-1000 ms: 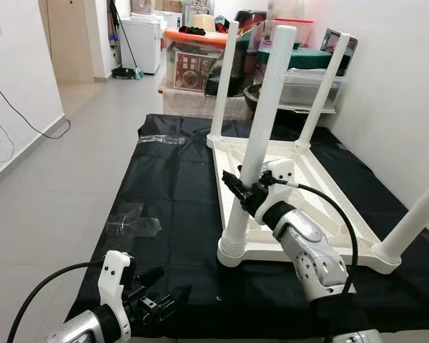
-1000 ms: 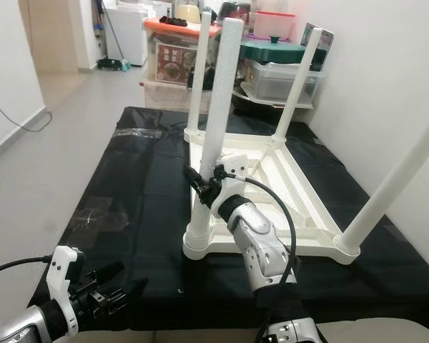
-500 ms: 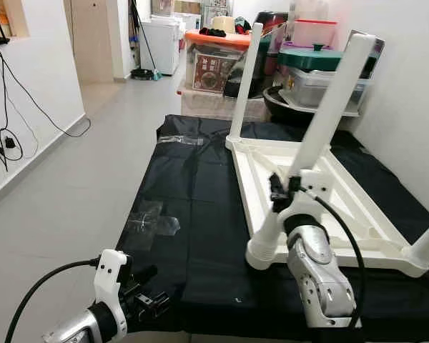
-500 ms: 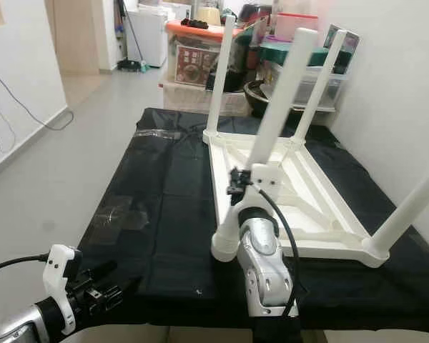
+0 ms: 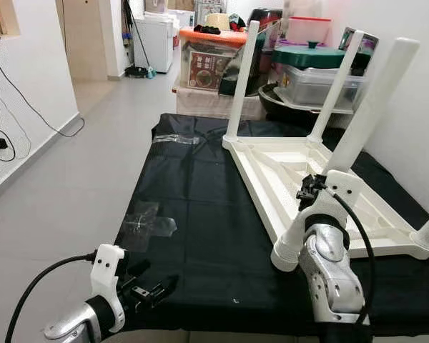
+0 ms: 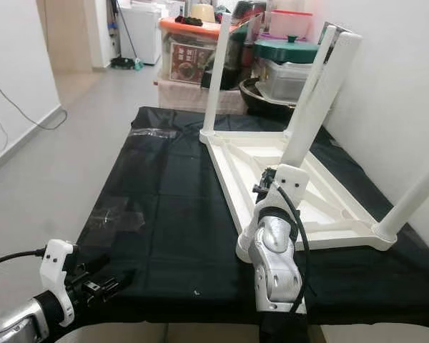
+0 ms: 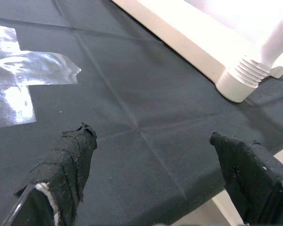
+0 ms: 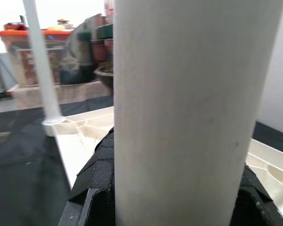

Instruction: Building children table

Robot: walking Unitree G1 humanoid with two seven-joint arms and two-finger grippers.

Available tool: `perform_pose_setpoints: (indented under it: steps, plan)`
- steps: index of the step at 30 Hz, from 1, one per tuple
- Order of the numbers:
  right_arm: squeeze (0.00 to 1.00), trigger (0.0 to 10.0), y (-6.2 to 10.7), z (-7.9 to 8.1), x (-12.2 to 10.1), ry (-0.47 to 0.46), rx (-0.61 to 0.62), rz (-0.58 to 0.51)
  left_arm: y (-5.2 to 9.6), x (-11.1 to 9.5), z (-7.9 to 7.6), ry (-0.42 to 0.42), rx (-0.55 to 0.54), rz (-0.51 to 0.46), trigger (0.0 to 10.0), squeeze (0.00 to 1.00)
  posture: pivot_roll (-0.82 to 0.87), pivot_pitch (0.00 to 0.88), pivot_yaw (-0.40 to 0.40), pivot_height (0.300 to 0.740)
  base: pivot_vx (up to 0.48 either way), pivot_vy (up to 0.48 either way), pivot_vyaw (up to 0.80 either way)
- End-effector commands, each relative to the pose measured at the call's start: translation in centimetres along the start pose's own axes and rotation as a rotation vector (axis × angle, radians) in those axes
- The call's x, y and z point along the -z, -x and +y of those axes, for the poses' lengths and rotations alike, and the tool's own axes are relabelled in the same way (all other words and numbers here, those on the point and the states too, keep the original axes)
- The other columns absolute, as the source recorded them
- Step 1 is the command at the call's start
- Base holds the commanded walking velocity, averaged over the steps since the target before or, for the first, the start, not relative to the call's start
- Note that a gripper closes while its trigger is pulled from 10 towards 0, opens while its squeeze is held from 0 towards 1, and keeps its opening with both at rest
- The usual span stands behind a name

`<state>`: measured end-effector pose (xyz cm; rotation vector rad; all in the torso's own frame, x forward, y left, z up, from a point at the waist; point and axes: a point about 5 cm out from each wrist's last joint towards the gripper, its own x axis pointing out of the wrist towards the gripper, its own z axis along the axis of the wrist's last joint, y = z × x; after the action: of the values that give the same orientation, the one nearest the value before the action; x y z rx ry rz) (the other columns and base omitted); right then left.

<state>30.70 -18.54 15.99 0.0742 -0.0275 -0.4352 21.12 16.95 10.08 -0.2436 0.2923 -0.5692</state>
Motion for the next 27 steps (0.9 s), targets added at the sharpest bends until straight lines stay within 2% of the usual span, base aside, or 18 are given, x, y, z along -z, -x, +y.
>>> perform_pose_setpoints:
  steps: [1,5,12,18,21,27]
  plan:
    - [0.00,0.0,-0.6,-4.0,3.6,0.122,0.193,0.136,-0.2,0.0,0.4,-0.015,-0.030,0.001,10.0,0.00,0.09,0.000,-0.081,0.740,0.000,0.000,0.00]
    - [0.00,0.0,-1.0,-5.1,3.2,0.130,0.262,0.114,-0.3,-0.1,0.7,-0.021,-0.049,-0.002,10.0,0.00,0.09,0.000,-0.080,0.740,0.000,0.000,0.00]
    - [0.00,0.0,-0.6,-5.4,3.3,0.116,0.284,0.109,-0.6,-0.1,0.9,-0.024,-0.066,-0.006,10.0,0.00,0.08,0.000,-0.078,0.740,0.000,0.000,0.00]
    - [0.00,0.0,-0.1,-4.7,3.5,0.091,0.246,0.097,-0.7,0.0,0.9,-0.025,-0.074,-0.009,10.0,0.00,0.08,0.000,-0.080,0.740,0.000,0.000,0.00]
    - [0.00,0.0,0.3,-3.5,3.4,0.055,0.183,0.088,-0.9,0.0,1.3,-0.033,-0.088,-0.012,10.0,0.00,0.08,0.000,-0.082,0.740,0.000,0.000,0.00]
    - [0.00,0.0,0.7,-3.2,3.2,0.036,0.151,0.072,-0.9,-0.1,1.4,-0.036,-0.093,-0.013,10.0,0.00,0.08,0.000,-0.077,0.740,0.000,0.000,0.00]
